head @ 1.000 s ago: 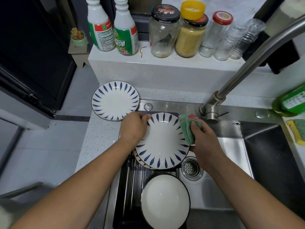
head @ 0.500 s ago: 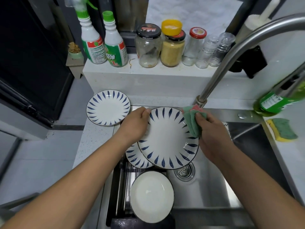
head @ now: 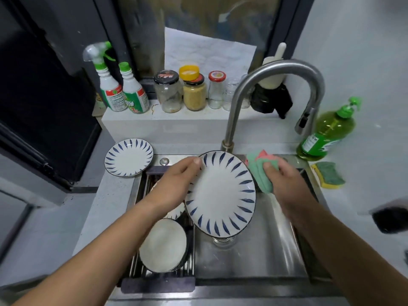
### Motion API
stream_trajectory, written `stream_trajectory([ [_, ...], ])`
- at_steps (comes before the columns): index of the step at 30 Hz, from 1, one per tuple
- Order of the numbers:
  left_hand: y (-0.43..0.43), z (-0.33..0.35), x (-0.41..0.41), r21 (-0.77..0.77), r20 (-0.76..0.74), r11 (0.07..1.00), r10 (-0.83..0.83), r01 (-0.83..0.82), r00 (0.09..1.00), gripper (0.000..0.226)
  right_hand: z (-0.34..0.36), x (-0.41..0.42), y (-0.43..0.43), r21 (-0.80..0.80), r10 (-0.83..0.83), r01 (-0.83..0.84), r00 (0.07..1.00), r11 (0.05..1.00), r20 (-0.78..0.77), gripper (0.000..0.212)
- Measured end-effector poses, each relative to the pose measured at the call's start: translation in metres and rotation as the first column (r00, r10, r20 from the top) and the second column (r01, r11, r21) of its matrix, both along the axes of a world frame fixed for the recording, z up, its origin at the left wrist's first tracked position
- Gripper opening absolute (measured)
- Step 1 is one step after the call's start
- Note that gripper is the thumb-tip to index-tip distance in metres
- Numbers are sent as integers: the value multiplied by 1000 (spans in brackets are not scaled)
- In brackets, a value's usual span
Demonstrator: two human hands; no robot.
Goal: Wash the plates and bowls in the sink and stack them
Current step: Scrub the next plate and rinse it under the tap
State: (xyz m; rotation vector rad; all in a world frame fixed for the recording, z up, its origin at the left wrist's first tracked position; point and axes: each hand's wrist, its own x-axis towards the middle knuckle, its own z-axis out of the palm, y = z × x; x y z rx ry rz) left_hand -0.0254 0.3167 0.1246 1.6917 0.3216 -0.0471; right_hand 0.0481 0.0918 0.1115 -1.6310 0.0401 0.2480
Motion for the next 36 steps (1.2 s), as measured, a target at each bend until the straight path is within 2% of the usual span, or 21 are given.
stream_trajectory([
  [3,-29,12,-4,149,59,988,28,-36,998,24,6,-7,-36,-127,57,-44,993,991,99,23],
  [6,-56,20,-8,252,85,965,48,-68,995,22,8,-10,-69,-257,103,-68,986,964,128,22],
  [11,-104,46,-12,440,139,894,30,-89,990,24,16,-9,-104,-267,174,-129,973,955,154,23],
  [18,-145,74,-20,587,201,793,53,-163,978,15,25,-16,-124,-446,259,-125,932,886,255,37],
  [22,-153,79,-25,496,206,842,126,-214,970,18,32,-21,-125,-406,321,-191,904,894,281,36],
  [23,-154,78,-26,453,199,861,154,-230,968,21,35,-22,-123,-406,340,-194,882,893,327,35],
  [25,-156,76,-32,324,174,906,225,-272,959,27,39,-25,-116,-503,425,-159,771,849,474,35],
  [27,-158,74,-37,114,144,935,318,-335,937,30,36,-25,-112,-629,552,-144,651,764,521,43],
  [32,-151,68,-54,-215,46,858,487,-467,872,33,40,-47,-122,-834,802,-181,439,521,406,57],
  [34,-144,60,-60,-263,37,828,523,-496,852,38,42,-60,-126,-851,834,-212,411,481,369,52],
  [36,-143,55,-64,-278,54,810,550,-516,834,39,46,-79,-127,-818,841,-303,413,489,350,48],
])
